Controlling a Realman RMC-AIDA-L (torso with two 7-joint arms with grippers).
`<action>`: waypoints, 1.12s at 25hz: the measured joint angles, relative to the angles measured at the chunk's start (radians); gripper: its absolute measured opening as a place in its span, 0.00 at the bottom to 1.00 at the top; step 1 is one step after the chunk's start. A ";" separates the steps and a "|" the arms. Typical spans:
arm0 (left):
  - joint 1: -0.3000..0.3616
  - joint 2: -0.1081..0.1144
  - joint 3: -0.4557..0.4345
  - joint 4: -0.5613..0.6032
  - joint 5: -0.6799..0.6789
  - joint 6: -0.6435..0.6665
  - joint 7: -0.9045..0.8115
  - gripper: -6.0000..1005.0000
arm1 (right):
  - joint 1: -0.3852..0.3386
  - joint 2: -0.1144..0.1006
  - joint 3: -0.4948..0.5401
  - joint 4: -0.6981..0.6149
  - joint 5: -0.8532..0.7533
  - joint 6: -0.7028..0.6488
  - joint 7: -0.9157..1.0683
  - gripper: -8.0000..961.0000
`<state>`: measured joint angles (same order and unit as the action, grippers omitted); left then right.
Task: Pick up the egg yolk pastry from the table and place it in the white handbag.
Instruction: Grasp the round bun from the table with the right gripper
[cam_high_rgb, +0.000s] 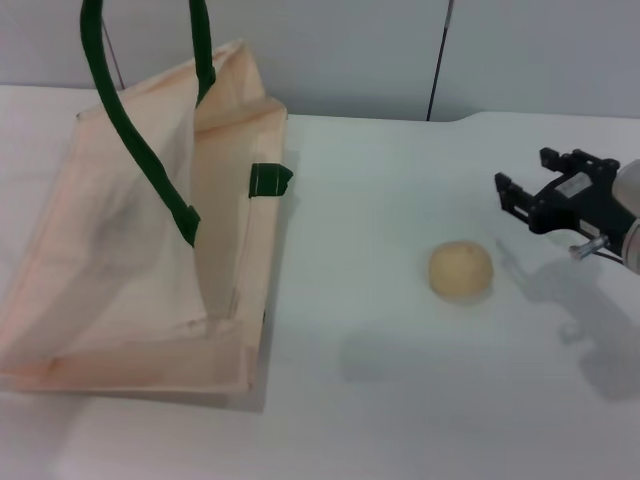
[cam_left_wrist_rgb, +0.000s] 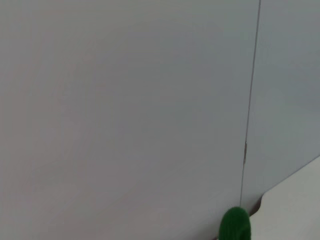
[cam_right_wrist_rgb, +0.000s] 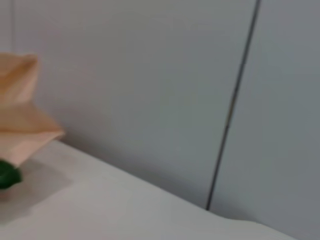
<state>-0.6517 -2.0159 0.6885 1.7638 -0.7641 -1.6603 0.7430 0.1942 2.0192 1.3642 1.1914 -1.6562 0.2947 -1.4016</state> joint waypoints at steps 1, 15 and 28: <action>0.000 0.000 0.000 0.005 0.000 -0.001 -0.001 0.12 | -0.005 0.000 0.000 0.013 -0.044 0.013 0.035 0.64; 0.000 0.000 -0.001 0.053 -0.007 -0.015 -0.002 0.12 | -0.053 -0.001 0.021 0.172 -0.337 0.283 0.279 0.74; -0.008 -0.007 -0.011 0.077 -0.009 -0.034 -0.001 0.12 | 0.038 0.001 0.032 0.043 -0.378 0.354 0.335 0.83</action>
<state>-0.6597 -2.0228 0.6780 1.8404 -0.7732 -1.6946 0.7420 0.2321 2.0204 1.3964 1.2348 -2.0337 0.6490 -1.0663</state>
